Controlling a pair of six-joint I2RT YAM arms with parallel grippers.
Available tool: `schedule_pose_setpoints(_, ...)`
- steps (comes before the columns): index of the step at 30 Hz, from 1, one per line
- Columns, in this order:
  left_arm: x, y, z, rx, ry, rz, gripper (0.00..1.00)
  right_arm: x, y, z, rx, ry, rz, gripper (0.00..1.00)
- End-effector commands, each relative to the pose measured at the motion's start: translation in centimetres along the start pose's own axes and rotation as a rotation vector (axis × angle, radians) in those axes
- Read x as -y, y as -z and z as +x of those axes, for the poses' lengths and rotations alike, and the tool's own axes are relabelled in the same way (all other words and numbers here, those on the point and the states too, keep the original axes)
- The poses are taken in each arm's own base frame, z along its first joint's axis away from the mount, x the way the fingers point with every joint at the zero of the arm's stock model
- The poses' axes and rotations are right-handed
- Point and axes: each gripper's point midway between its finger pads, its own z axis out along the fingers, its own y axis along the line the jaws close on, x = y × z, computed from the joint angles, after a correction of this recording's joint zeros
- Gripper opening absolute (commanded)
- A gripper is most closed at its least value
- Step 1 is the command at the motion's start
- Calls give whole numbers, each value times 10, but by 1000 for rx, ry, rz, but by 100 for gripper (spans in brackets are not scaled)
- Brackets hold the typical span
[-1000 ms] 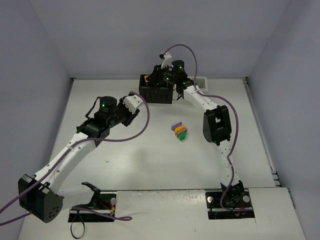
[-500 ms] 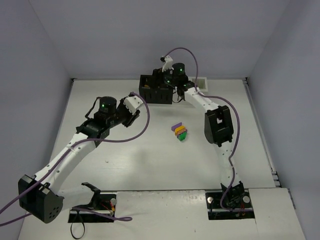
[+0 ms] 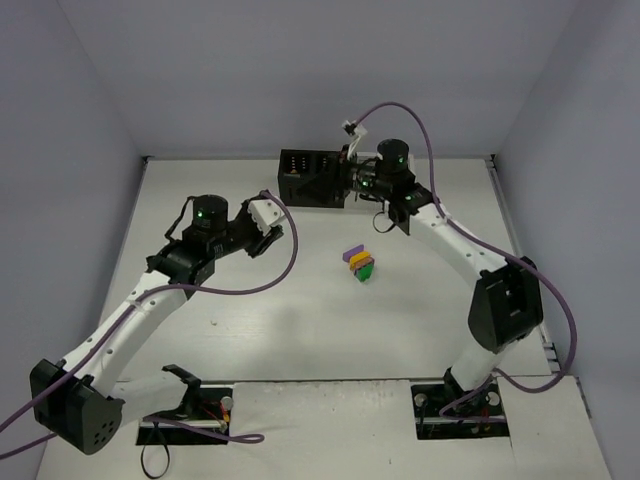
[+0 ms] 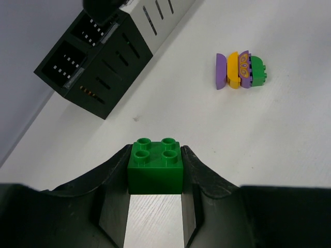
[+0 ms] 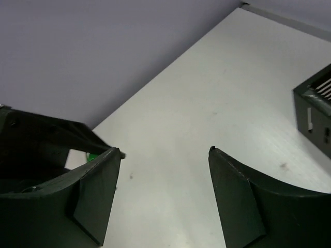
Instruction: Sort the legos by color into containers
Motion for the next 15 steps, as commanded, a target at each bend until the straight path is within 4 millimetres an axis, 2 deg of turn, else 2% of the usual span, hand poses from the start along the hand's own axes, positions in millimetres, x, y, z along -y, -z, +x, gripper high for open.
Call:
schedule_pose_setpoints(1, -1, 12, -36, 138, -90, 5, 12, -53, 14, -4, 27, 16, -122, 66)
schedule_pose_setpoints(5, 8, 13, -38, 152, -122, 35, 12, -80, 12, 17, -1, 1, -139, 68)
schedule_pose_setpoints(9, 19, 10, -38, 150, -147, 72, 12, -92, 9, 33, -12, -14, -131, 68)
schedule_pose_setpoints(15, 25, 7, -36, 141, -162, 81, 12, -92, 9, 49, -19, -59, -134, 67)
